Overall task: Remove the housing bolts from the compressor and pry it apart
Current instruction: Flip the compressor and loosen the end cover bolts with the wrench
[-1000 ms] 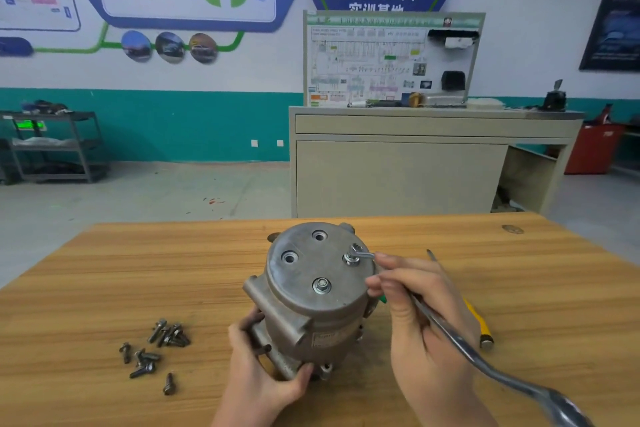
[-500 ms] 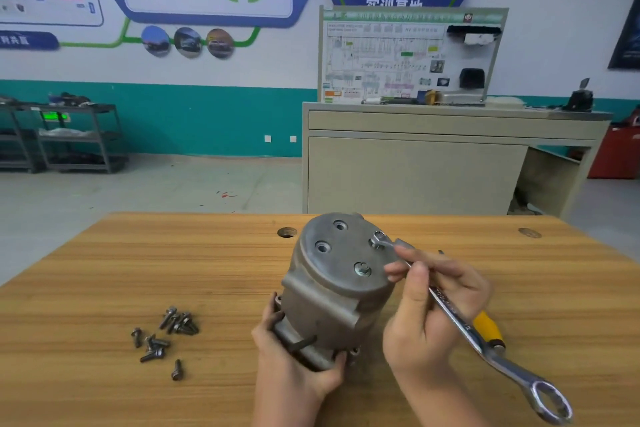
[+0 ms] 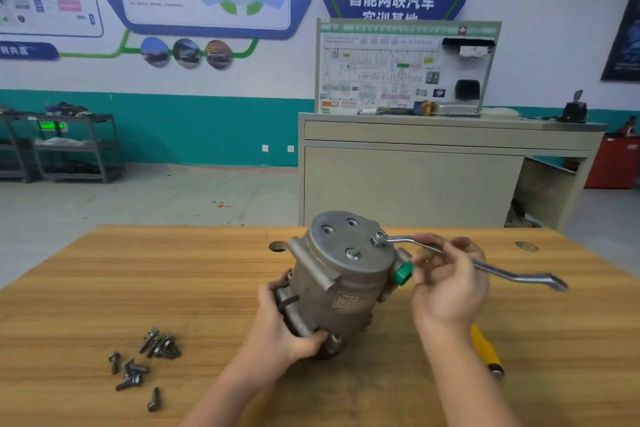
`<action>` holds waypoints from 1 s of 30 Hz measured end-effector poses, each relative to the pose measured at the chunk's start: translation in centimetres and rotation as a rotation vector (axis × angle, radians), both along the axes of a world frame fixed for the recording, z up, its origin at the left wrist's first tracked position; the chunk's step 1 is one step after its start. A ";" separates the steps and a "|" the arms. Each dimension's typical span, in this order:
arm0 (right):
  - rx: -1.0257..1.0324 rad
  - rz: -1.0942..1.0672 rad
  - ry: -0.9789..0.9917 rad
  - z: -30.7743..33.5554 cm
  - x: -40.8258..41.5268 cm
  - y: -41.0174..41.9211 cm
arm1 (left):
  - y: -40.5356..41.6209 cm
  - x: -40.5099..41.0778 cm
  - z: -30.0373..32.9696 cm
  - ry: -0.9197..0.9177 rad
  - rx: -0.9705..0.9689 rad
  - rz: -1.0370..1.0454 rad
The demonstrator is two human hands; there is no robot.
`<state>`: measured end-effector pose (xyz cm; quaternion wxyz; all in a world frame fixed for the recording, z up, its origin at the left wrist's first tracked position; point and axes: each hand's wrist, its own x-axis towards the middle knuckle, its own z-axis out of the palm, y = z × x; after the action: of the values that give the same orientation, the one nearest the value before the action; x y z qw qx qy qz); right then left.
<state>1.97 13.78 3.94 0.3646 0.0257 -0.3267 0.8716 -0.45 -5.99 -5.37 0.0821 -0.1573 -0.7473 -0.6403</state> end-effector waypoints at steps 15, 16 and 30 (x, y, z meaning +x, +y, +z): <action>-0.264 0.360 -0.138 1.8 -7.1 4.1 | 0.9 -2.8 0.4 0.011 0.019 0.101; -0.315 0.272 -0.090 1.4 -6.8 4.1 | 1.2 -2.9 0.5 -0.007 0.034 0.098; 0.619 -0.552 0.325 -1.9 -0.6 0.9 | -0.1 -1.1 1.8 0.198 0.026 -0.052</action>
<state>1.35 14.72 2.05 0.6053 0.1821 -0.5053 0.5874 -1.58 -6.05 -3.54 0.1411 -0.2382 -0.7230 -0.6330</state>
